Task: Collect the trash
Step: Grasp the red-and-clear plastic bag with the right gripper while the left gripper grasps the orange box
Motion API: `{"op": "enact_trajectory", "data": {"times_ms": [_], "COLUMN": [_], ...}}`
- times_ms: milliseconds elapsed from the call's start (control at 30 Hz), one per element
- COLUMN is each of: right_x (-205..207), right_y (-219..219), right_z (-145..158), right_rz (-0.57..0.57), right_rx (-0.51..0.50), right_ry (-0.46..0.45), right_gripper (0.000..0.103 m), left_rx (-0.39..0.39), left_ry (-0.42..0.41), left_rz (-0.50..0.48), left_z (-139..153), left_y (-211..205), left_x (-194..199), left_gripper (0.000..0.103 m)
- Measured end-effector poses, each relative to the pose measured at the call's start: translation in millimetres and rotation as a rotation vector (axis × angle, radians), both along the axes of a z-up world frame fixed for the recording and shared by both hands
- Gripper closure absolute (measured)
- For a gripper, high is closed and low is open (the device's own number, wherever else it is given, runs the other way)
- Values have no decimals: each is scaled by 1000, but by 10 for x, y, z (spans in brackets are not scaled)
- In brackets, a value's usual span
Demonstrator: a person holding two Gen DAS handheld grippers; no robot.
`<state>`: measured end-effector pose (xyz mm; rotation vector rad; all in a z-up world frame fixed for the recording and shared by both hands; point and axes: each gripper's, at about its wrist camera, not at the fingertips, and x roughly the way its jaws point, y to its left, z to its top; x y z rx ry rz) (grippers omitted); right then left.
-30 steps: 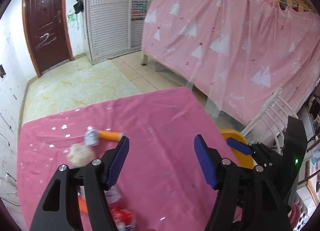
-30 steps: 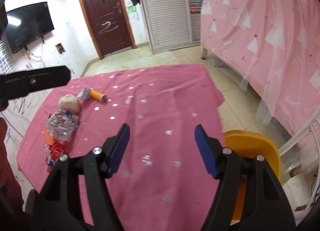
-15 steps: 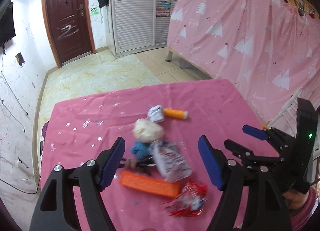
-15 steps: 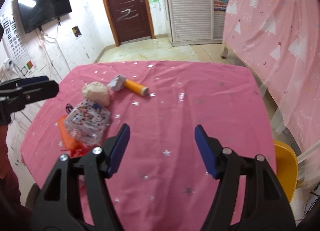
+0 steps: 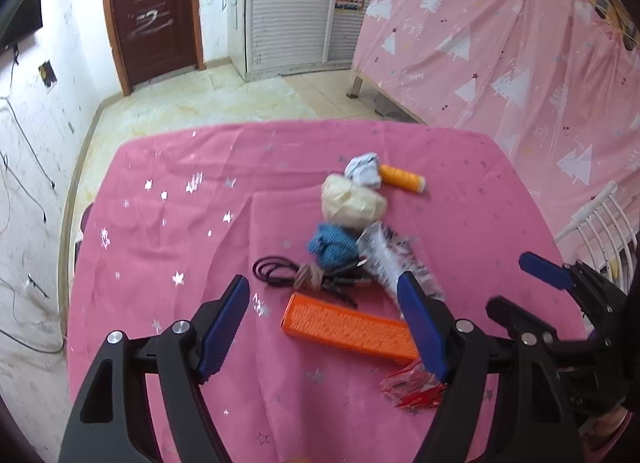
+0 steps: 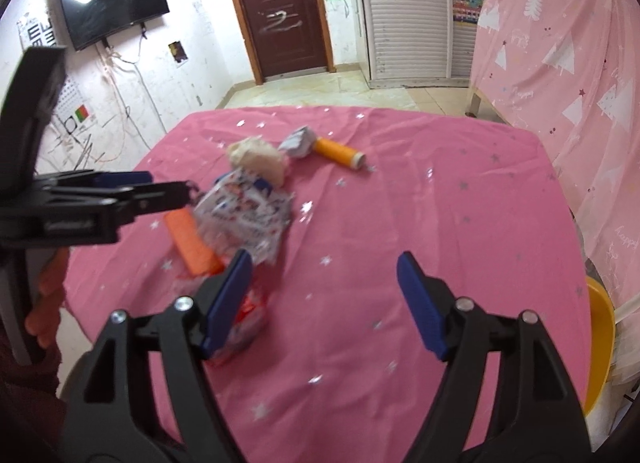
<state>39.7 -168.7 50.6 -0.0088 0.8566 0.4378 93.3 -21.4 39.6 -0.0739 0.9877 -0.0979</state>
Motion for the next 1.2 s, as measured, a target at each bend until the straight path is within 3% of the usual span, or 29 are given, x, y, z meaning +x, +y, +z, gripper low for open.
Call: {"op": "enact_trajectory", "data": {"times_ms": [733,900,1000,1067,1200], "right_x": [-344,-378,-388,-401,-453], "right_y": [436,560,598,567,437], "right_z": [-216,-208,-209,-204,-168], "right_rz": [139,161,156,156,150], "right_rx": [-25,-51,-77,-69,-81], "right_ry": [43,32,22,19,6], "right_gripper": [29,30,52,58,60], "left_rx": [13,-17,-28,-22,-47], "left_ry": [63,82,94,93,103], "left_rz": [-37,-22,-14,-20,-29], "left_z": [-293,-305,-325,-335,-329], "left_y": [-246,-255,-269,-294,-303], "left_x": [-26,58,106,98,74], "left_gripper": [33,33,33,33,33]}}
